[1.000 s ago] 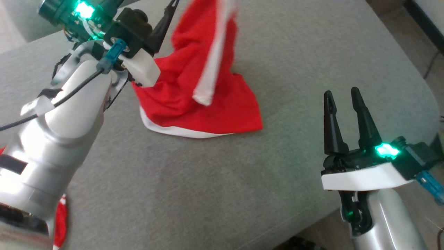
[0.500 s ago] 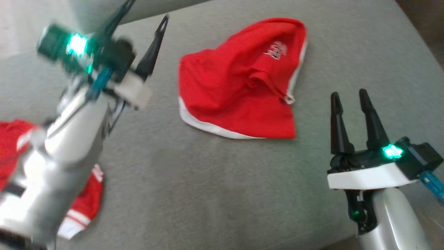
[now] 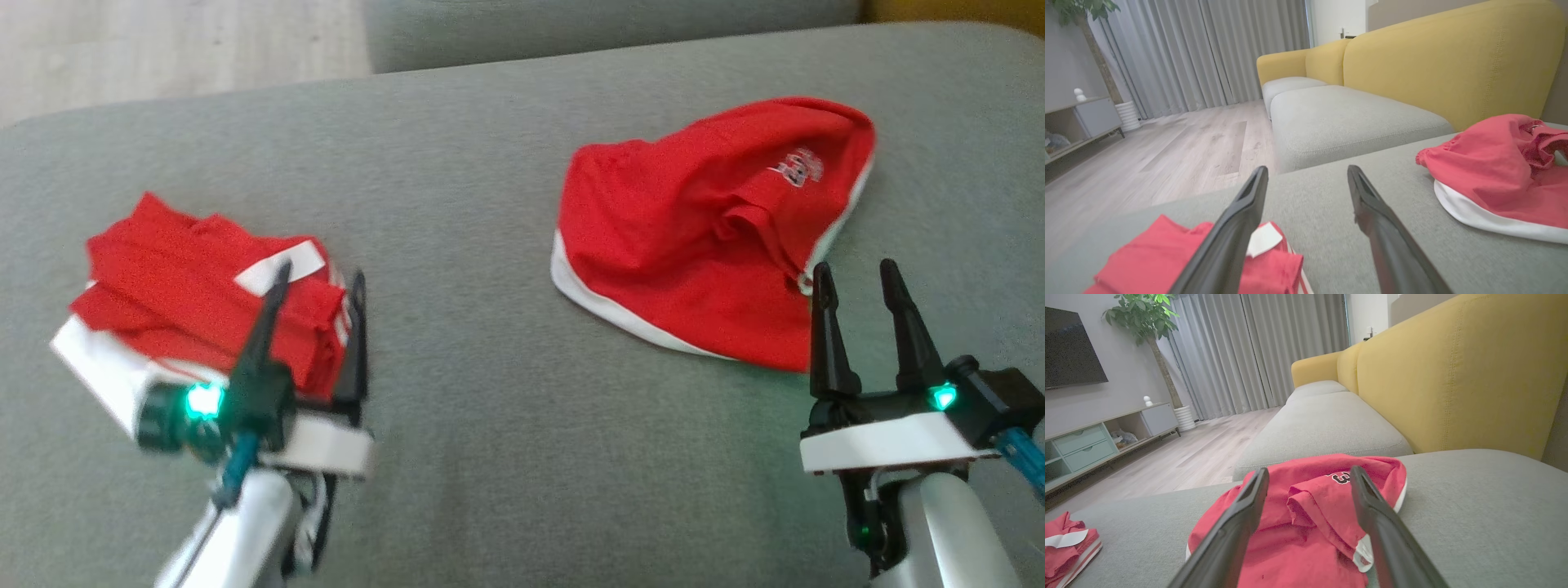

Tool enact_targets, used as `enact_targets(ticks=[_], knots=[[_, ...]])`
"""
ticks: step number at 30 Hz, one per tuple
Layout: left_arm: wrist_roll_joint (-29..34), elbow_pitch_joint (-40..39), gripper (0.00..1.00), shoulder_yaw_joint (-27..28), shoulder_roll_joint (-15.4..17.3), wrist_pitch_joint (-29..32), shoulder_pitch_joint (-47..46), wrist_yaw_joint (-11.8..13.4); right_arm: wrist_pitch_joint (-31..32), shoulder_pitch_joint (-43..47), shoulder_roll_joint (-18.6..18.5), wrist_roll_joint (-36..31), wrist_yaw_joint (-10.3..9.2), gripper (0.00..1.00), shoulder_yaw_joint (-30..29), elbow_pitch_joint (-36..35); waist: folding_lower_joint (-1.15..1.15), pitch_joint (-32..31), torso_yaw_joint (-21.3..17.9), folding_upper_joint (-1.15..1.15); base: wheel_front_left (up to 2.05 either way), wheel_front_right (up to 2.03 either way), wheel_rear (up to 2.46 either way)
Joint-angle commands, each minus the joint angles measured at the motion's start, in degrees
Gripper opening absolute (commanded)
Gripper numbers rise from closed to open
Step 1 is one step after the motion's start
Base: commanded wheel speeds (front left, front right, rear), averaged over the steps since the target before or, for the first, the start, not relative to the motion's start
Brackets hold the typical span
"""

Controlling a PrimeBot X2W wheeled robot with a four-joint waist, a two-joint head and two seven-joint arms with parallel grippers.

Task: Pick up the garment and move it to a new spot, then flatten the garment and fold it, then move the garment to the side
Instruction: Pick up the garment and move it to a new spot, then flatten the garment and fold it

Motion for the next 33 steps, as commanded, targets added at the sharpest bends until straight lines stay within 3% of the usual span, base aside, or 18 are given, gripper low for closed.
enact_targets(ticks=[1,8,17,23,28,29,30,31,33], knots=[[0.1,-2.5,1.00,3.0,0.6,-0.7,-1.5,0.4,-0.4,-0.9,-0.3,-0.7,-0.04,1.00,1.2,-1.5,0.01,-0.3,1.2,0.00,0.00,0.00,0.00],[2.7,-5.6,1.00,4.7,-1.1,-0.7,0.7,-0.2,-0.4,-1.3,-0.3,-1.0,-0.04,1.00,0.0,1.8,0.01,-0.5,2.2,0.00,0.00,0.00,0.00],[4.5,-4.6,1.00,5.4,-3.6,-0.7,0.6,-2.3,1.8,-8.8,-0.3,-2.1,-0.04,1.00,-3.0,22.3,0.01,1.4,3.1,0.00,0.00,0.00,0.00],[5.9,-3.2,1.00,5.1,-4.8,-0.7,-0.2,-4.3,1.5,-13.5,-0.3,-1.7,-0.04,1.00,-5.2,32.3,0.01,2.9,4.5,0.00,0.00,0.00,0.00],[6.5,-2.6,1.00,6.0,-5.5,-0.7,-0.5,-5.1,1.7,-17.0,-0.3,0.3,-0.04,1.00,-3.9,40.0,0.01,3.4,5.3,0.00,0.00,0.00,0.00],[6.7,-2.5,1.00,6.2,-5.7,-0.7,-0.6,-5.2,1.6,-17.6,-0.3,0.8,-0.04,0.91,-3.1,41.3,0.01,3.4,5.4,0.00,0.00,0.00,0.00],[6.8,-2.4,1.00,6.4,-5.8,-0.7,-0.7,-5.3,1.5,-18.2,-0.3,1.3,-0.04,0.26,-2.2,42.3,0.01,3.3,5.4,0.00,0.00,0.00,0.00],[6.9,-2.4,1.00,6.6,-6.0,-0.7,-0.7,-5.4,1.2,-18.7,-0.3,1.8,-0.04,0.00,-1.4,43.0,0.01,3.2,5.4,0.00,0.00,0.00,0.00],[7.1,-2.2,1.00,7.0,-6.3,-0.7,-0.6,-5.5,0.6,-19.6,-0.3,2.7,-0.04,0.00,0.3,43.2,0.01,2.7,5.3,0.00,0.00,0.00,0.00]])
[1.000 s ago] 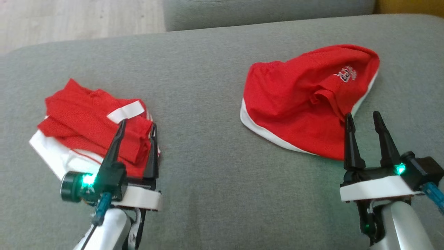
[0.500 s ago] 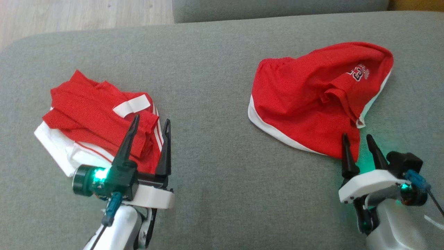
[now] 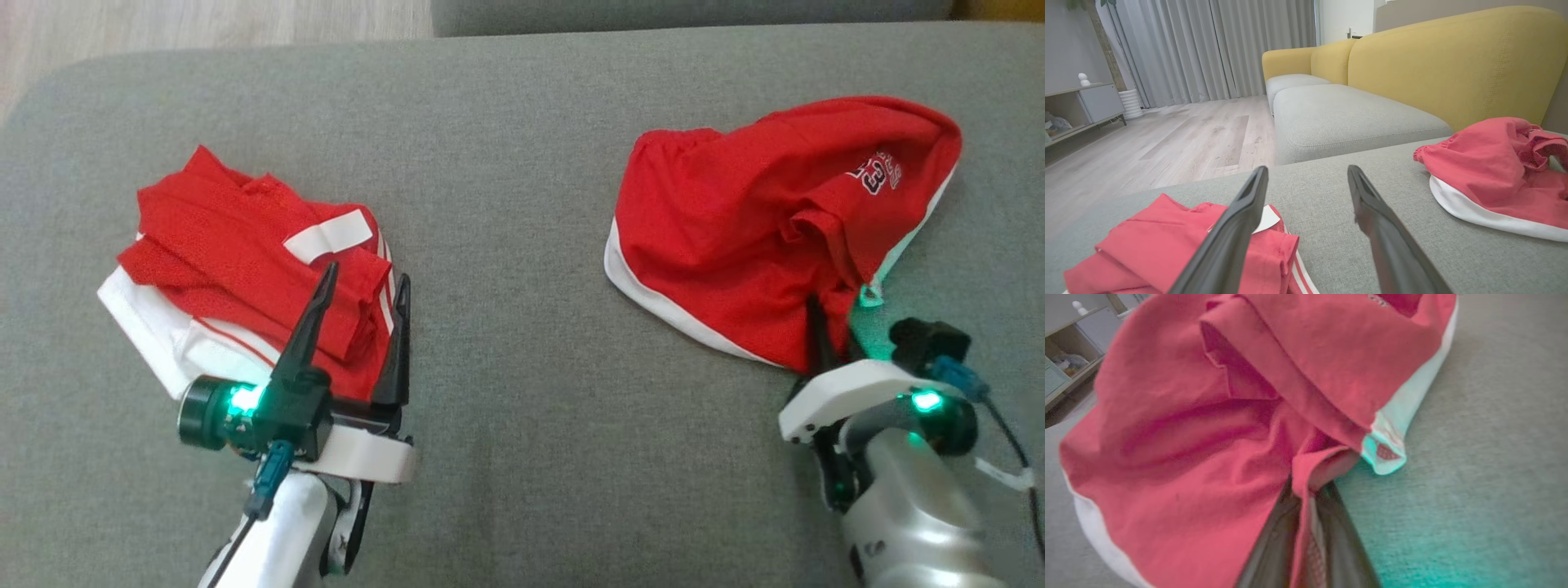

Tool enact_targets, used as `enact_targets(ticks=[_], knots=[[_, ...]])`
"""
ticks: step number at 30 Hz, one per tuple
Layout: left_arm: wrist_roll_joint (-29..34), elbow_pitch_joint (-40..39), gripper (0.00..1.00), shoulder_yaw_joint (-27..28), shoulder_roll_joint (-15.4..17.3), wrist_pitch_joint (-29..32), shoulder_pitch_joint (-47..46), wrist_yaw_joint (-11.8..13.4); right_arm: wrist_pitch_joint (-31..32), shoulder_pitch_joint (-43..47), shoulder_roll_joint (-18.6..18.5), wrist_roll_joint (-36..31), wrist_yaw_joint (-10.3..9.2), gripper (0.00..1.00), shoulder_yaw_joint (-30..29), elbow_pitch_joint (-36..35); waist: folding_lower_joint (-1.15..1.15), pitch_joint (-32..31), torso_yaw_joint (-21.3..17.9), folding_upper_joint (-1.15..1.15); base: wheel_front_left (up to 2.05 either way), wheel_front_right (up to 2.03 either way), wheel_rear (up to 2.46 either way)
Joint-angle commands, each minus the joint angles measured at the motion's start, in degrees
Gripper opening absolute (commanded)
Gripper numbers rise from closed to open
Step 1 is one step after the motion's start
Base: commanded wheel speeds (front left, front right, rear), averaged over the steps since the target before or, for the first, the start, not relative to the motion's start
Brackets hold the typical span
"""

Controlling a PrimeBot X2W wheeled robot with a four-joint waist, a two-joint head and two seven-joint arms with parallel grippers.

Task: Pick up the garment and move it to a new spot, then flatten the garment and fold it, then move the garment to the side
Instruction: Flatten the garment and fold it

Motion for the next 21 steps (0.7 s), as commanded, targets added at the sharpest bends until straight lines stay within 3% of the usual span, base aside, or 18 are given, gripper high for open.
enact_targets(ticks=[1,5,13,21], knots=[[0.5,-1.3,1.00,2.5,0.3,-0.4,-2.4,0.0,-0.4,0.0,0.8,0.2,-0.04,0.00,2.6,-0.5,-0.01,-0.6,-0.2,0.00,0.00,0.00,0.00],[0.9,-1.0,1.00,3.2,0.0,-0.4,-1.5,-0.2,-1.0,-0.3,0.8,-3.4,-0.04,0.00,2.6,-5.9,-0.01,-2.1,-0.9,0.00,0.00,0.00,0.00],[1.3,-0.9,1.00,4.4,-0.9,-0.4,0.2,-0.8,-1.0,3.0,0.8,-11.0,-0.04,0.00,3.5,-27.5,-0.01,-5.9,-1.1,0.00,0.00,0.00,0.00],[1.5,-1.2,1.00,5.8,-1.7,-0.4,2.9,-1.2,5.6,0.4,0.8,-10.0,-0.04,0.00,9.7,-38.5,-0.01,-8.9,-0.8,0.00,0.00,0.00,0.00]])
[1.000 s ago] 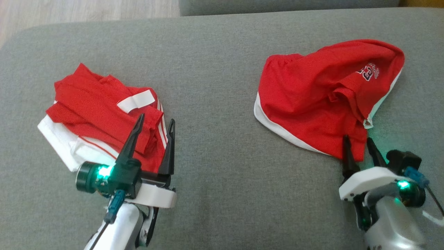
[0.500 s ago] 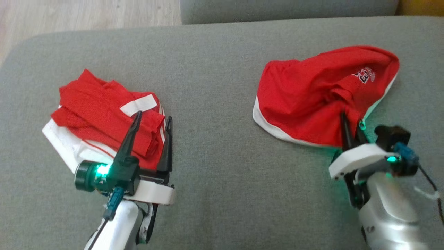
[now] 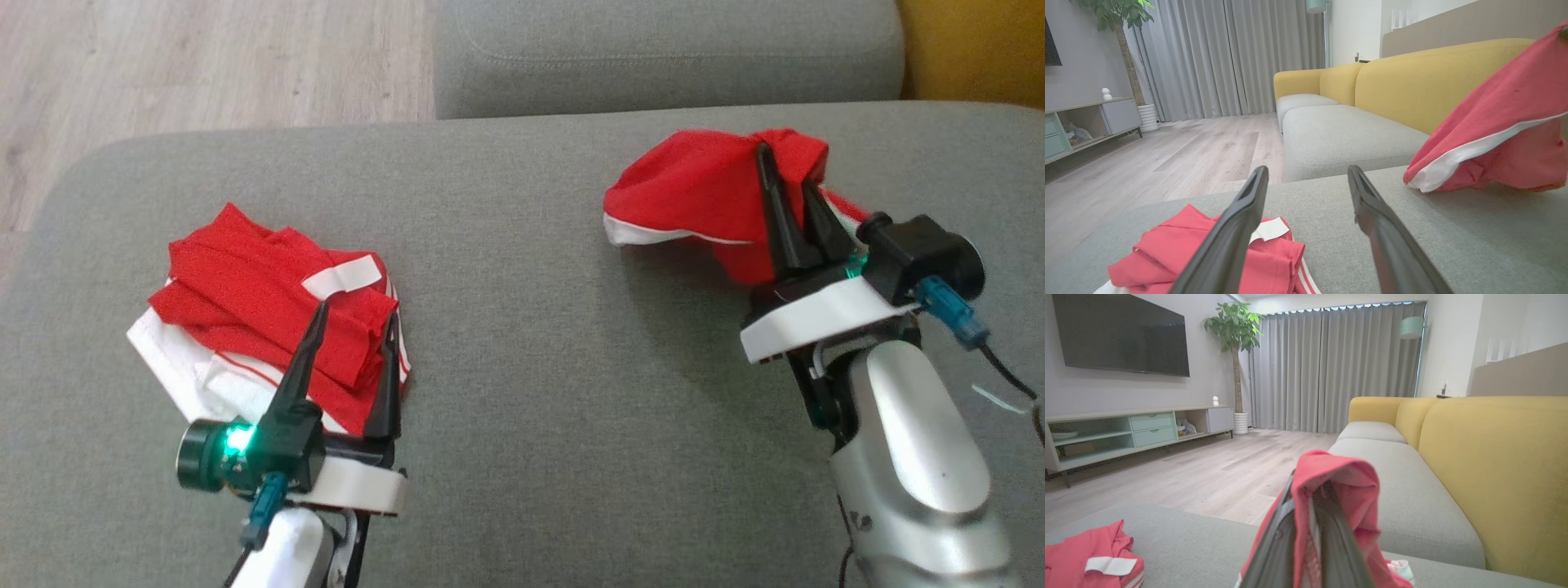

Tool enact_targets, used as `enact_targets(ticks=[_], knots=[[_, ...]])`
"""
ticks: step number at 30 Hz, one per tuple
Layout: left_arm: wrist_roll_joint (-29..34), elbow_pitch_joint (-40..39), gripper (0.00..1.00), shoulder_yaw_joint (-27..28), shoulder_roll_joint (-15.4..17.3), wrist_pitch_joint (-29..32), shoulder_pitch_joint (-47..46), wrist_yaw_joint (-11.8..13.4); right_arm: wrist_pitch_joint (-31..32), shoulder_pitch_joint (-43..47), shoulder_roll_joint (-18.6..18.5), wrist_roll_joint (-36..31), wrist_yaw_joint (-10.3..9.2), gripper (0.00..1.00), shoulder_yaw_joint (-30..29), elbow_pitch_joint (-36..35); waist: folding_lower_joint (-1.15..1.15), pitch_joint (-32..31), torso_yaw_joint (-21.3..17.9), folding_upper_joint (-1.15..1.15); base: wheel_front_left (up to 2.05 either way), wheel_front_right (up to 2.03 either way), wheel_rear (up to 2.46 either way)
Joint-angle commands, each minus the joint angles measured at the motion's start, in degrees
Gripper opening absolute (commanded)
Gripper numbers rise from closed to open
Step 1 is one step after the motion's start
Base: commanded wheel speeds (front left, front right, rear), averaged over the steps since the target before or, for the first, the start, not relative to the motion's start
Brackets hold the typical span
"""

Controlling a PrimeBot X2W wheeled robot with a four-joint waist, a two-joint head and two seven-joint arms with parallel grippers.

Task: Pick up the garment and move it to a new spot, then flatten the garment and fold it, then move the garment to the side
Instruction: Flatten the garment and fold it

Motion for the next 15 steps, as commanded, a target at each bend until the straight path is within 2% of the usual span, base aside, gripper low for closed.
enact_targets(ticks=[1,6,15], knots=[[0.5,-2.0,1.00,2.6,0.2,-0.4,-1.2,0.0,0.8,-2.4,0.3,0.5,-0.04,0.00,1.5,-3.0,0.01,-0.4,-0.3,0.00,0.00,0.00,0.00],[0.9,-2.6,1.00,3.5,0.1,-0.4,-0.5,-0.2,2.8,0.0,0.3,0.7,-0.04,0.00,-1.6,-4.1,0.01,-0.5,-1.8,0.00,0.00,0.00,0.00],[1.8,-3.0,1.00,4.5,-0.3,-0.4,-0.4,-1.1,5.1,10.1,0.3,-1.5,-0.04,0.00,-17.6,-2.0,0.01,0.6,-6.9,0.00,0.00,0.00,0.00]])
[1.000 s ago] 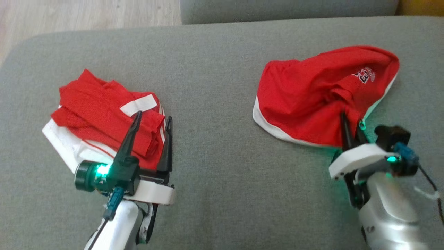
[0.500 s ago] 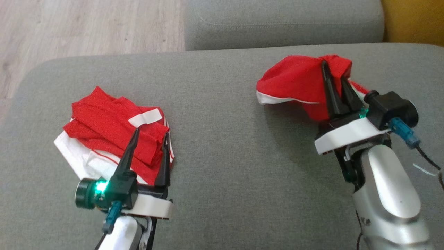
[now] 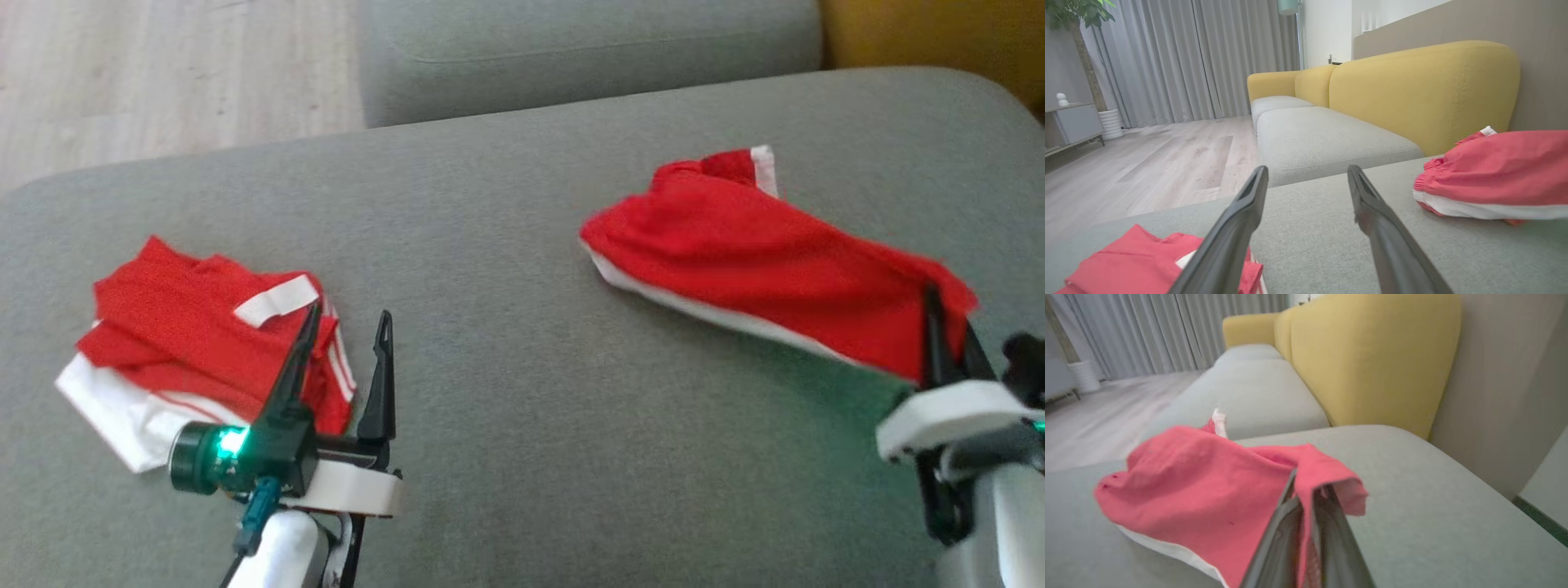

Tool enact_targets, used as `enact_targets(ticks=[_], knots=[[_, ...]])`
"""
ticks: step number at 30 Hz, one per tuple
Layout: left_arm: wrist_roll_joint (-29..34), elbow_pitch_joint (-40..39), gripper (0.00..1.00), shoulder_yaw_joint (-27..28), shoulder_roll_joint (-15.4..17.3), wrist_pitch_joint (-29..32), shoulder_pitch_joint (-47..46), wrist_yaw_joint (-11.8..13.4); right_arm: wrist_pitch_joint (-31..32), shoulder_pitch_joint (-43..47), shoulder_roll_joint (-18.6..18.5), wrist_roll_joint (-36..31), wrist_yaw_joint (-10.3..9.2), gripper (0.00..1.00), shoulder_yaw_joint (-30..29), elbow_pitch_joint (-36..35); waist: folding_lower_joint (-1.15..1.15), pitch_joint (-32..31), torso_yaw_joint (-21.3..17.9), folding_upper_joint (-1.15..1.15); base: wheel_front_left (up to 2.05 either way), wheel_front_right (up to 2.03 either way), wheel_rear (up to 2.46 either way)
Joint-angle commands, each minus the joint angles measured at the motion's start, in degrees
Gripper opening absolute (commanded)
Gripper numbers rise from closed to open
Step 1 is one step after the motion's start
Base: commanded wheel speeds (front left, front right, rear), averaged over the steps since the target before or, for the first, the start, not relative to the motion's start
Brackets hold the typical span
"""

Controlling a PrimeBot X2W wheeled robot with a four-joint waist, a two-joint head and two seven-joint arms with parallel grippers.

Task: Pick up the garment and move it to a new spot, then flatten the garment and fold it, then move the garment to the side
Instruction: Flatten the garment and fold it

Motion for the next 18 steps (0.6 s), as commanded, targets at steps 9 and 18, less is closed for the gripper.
enact_targets(ticks=[9,18], knots=[[1.5,-1.2,1.00,2.8,-0.7,-0.4,-3.2,-1.2,0.1,-3.6,0.1,-8.1,-0.04,1.00,-11.3,5.1,0.00,1.9,-4.6,0.00,0.00,0.00,0.00],[2.3,-0.4,1.00,2.9,-1.7,-0.4,-4.0,-2.4,-9.7,-4.2,0.1,-4.5,-0.04,1.00,-0.1,0.5,0.00,2.5,-2.1,0.00,0.00,0.00,0.00]])
